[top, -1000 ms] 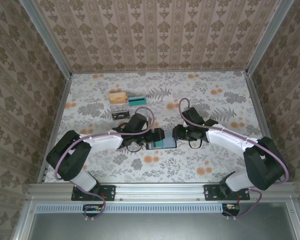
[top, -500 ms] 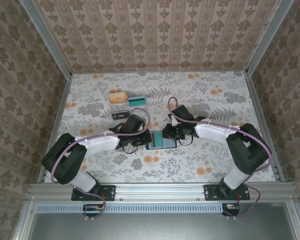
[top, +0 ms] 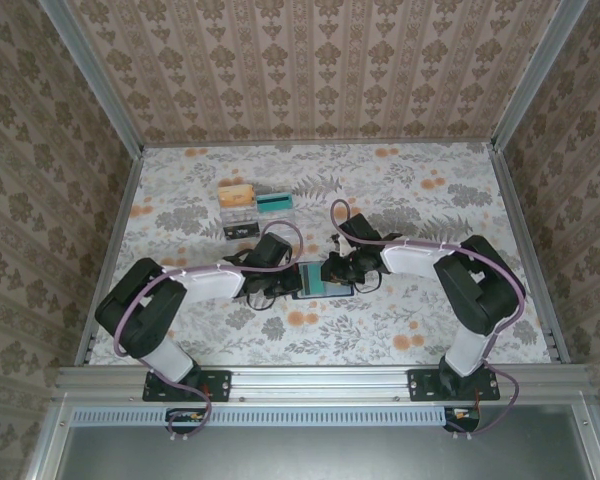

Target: Take the credit cards out of the card holder

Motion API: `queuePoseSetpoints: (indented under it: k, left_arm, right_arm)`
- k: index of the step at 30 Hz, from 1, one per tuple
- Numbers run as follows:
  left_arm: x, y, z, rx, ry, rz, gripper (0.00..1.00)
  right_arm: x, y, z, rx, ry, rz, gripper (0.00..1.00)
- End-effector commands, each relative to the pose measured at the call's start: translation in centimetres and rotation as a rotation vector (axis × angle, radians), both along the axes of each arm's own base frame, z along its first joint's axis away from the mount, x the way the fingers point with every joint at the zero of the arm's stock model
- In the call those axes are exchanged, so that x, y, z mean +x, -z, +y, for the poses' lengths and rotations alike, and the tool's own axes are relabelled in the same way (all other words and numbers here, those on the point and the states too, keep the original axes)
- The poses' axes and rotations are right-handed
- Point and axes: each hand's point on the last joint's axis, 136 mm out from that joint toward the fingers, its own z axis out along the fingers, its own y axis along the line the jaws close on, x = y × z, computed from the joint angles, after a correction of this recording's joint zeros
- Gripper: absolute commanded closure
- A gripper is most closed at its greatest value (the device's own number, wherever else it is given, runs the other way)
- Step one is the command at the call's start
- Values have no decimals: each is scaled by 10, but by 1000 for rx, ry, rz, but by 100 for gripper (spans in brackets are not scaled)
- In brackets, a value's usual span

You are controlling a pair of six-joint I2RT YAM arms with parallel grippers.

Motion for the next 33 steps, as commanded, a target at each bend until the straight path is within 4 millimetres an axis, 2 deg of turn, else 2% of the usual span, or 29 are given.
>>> queuePoseSetpoints:
  k: [1,9,14,24,30,33]
  left_arm:
    - [-7,12,6,21,0,41,100]
    - [-8,14,5,15,3,49,100]
    - [-8,13,5,15,1,48,100]
    - [-11,17,17,56,-20,62,100]
    - [-11,16,16,48,-15,62,100]
    - [-10,17,15,44,-10,64,100]
  right_arm:
    - [1,0,9,28,-9,12,80]
    - [0,1,15,63,-18,28,81]
    - [-2,3,14,58,-20,33,100]
    - [-6,4,-15,17,31,33,100]
    - [-4,1,-9,66,30,29,100]
    - [-1,-1,-2,104,28,25,73]
